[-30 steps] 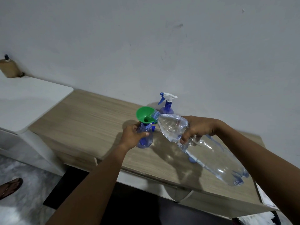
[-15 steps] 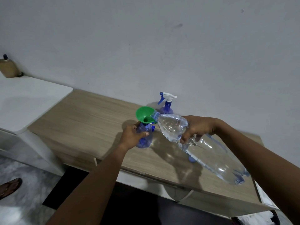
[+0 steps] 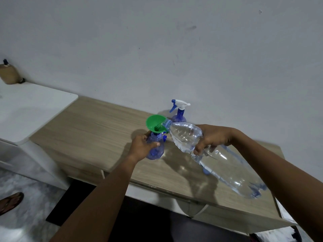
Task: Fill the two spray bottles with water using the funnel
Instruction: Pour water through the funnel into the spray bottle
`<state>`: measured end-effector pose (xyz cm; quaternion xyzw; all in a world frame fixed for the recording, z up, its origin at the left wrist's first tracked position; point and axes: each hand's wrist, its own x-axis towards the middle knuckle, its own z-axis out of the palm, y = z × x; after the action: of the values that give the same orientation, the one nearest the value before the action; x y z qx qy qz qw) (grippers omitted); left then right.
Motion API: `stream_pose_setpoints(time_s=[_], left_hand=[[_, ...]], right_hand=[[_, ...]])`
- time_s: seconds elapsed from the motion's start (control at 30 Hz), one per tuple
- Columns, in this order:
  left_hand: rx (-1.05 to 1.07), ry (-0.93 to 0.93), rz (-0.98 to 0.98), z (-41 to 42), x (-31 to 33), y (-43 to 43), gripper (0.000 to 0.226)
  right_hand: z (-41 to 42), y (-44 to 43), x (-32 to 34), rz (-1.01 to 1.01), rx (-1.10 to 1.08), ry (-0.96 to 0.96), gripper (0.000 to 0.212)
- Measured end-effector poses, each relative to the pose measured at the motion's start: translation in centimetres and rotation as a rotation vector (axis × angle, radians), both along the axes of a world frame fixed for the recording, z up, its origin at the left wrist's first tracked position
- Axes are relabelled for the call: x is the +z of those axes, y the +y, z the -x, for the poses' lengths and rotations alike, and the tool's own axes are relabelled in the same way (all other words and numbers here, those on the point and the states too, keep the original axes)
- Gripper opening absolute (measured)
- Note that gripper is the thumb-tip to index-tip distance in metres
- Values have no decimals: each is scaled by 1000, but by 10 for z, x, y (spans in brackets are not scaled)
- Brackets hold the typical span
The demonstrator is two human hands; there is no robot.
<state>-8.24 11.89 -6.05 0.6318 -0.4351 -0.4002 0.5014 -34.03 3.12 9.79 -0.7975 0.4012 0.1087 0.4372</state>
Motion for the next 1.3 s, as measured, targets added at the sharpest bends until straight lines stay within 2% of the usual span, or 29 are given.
stream_pose_setpoints(time_s=[0.13,0.23,0.37,0.5,0.67,0.8,0.93,1.3], left_hand=[[6,6,-1,1,2,-1,44],[4,11,12,3,3,-1,45],[1,4,25,2,3,0,44],[-19,-24,24,0,2,-1,46],[-9,-12,12,0,3,-1,43],[-14,-16,22,0,5,-2,43],[-31,-18,6,-1,6,-3,37],[-101,-21,24,-2,10,-4,37]], right_hand=[[3,3,-3,16,-8,-128,67],[7,3,-6,46,-105,-287,59],[15,2,-11,148,-197,-478,69],[15,9,-13,286,-285,-600,68],[9,9,-40,455,-545,-740,73],[0,10,-62,552,-730,-750,77],[1,8,-77,576,-811,-772,80],[11,12,-77,506,-778,-724,91]])
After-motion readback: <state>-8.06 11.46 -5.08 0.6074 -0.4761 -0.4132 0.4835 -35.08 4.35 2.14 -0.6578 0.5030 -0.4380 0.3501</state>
